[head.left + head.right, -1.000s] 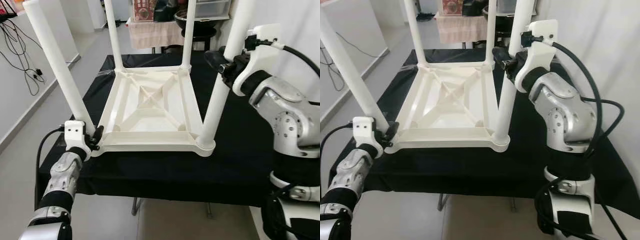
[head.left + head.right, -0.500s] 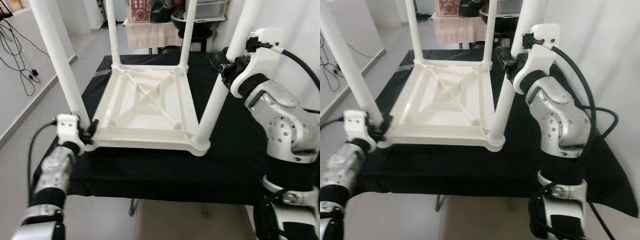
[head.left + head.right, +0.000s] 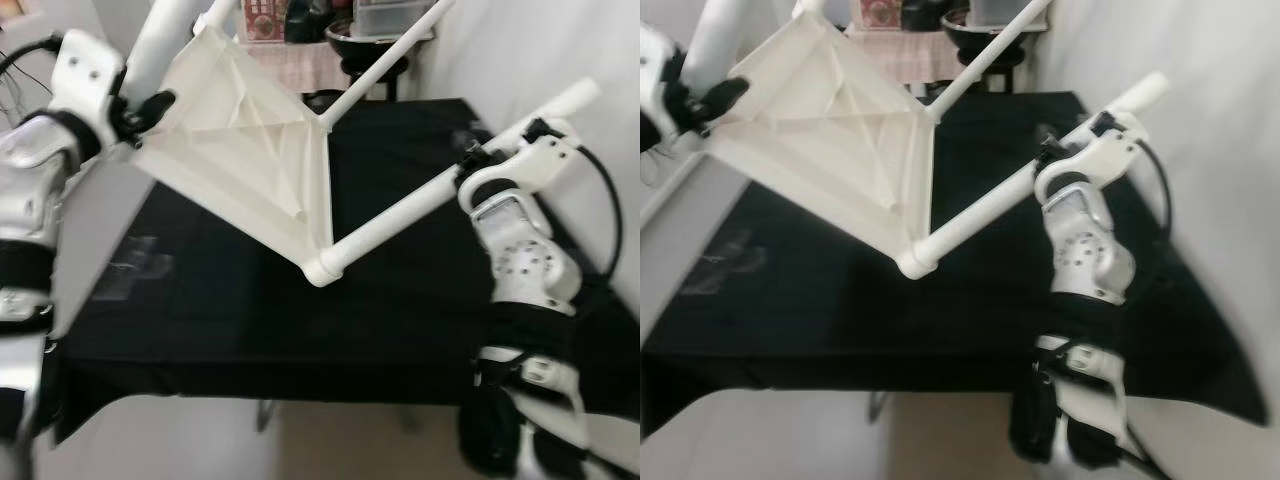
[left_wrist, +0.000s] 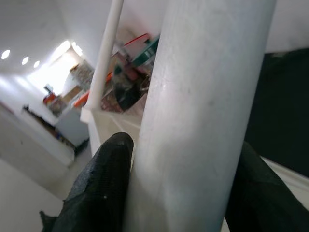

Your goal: Building children table

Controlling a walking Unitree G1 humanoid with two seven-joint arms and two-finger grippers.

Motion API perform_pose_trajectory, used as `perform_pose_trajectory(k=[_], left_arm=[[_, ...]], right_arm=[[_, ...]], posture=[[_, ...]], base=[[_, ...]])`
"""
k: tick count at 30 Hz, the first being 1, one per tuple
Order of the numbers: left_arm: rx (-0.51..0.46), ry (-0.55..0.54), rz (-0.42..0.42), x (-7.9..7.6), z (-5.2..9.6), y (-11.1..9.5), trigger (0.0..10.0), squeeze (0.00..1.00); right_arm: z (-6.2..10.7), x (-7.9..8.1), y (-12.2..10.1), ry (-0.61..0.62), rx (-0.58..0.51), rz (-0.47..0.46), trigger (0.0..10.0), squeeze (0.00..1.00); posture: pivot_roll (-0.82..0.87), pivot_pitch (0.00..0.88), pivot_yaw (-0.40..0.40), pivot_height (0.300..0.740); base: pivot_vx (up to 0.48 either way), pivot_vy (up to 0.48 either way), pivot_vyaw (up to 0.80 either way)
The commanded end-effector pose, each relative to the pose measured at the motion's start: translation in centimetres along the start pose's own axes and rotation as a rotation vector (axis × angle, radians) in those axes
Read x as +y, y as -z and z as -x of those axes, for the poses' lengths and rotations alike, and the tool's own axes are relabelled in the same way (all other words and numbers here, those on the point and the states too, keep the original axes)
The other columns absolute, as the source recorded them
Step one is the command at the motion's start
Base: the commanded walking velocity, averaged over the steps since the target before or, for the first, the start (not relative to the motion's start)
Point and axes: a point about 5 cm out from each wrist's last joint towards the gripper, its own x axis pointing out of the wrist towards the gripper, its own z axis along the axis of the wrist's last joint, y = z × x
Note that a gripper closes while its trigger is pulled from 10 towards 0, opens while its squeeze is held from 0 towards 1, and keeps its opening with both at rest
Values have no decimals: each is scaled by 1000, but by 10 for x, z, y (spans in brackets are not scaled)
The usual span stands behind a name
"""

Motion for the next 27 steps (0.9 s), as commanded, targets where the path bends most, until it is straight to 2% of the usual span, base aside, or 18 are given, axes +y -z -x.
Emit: perform_pose_trajectory(k=[1,2,3,4,5,6,9,10,13,16,19,26,27], left_arm=[[-610,-69,117,27,4,-127,0,0],[-610,-69,117,27,4,-127,0,0],[-620,-5,136,15,-6,-136,2902,0],[-620,-5,136,15,-6,-136,2902,0],[-618,33,149,8,-11,-139,2902,0],[-608,59,165,3,-14,-138,9804,835],[-598,77,175,0,-16,-138,9804,835],[-585,111,224,-7,-20,-133,10000,1000],[-563,163,299,-19,-24,-122,10000,1000],[-563,163,299,-19,-24,-122,10000,1000],[-539,193,356,-27,-22,-110,10000,1000],[-529,243,400,-37,-15,-101,10000,1000],[-521,271,420,-43,-9,-96,10000,1000]], right_arm=[[12,-46,109,235,388,66,0,0],[12,-46,109,235,388,66,0,0],[12,-55,115,301,390,40,0,0],[12,-55,115,301,390,40,0,0],[12,-60,117,342,388,25,0,0],[12,-65,118,371,383,25,0,0],[12,-67,119,388,377,25,0,0],[14,-76,121,430,381,12,0,0],[19,-91,126,501,388,-13,0,0],[19,-91,126,501,388,-13,0,0],[24,-107,128,569,377,-31,0,0],[23,-112,123,590,346,-48,0,0],[22,-112,120,583,328,-46,10000,580]], posture=[[36,0,105,740],[36,0,105,740],[42,0,115,740],[42,0,115,740],[42,0,115,740],[43,0,117,740],[43,0,118,740],[48,2,120,740],[42,12,120,740],[42,12,120,740],[38,25,111,740],[32,28,102,740],[27,30,99,740]], base=[[0,0,0],[0,0,0],[0,0,0],[0,0,0],[0,0,0],[0,0,0],[0,0,0],[0,0,0],[0,0,0],[0,0,0],[0,0,0],[0,0,0],[0,0,0]])
